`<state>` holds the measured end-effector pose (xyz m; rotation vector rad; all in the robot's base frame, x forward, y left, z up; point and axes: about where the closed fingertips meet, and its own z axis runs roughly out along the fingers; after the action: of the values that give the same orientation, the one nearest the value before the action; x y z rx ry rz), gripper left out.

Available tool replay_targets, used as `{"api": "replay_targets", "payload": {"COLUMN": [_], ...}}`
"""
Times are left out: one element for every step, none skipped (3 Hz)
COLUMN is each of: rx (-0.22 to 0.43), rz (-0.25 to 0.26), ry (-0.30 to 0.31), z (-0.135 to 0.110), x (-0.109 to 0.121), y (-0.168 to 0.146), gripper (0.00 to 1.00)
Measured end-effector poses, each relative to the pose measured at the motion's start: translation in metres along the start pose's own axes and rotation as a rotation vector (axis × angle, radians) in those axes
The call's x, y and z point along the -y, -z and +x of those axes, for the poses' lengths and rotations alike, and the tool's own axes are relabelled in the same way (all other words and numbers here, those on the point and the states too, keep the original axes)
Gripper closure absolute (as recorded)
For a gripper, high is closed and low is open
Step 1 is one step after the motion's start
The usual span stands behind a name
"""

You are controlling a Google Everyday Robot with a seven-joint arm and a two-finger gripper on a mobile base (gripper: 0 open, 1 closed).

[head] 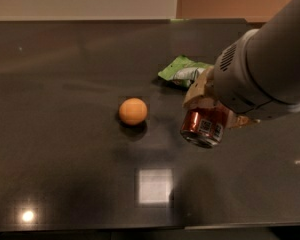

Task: Place coke can upright

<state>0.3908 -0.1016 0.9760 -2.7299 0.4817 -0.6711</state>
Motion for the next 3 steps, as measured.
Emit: {"api": "replay_targets", "payload": {"rx": [-0.002,-0.015,-0.042], "rz": [0.002,0.026,0.098], "ry": [0.012,0.08,0.186], "z": [0.0,0.006,0.017], "x": [0.001,0.002,0.002], "y": [0.0,-0.001,-0.007], "gripper": [1.0,1.0,1.0]}}
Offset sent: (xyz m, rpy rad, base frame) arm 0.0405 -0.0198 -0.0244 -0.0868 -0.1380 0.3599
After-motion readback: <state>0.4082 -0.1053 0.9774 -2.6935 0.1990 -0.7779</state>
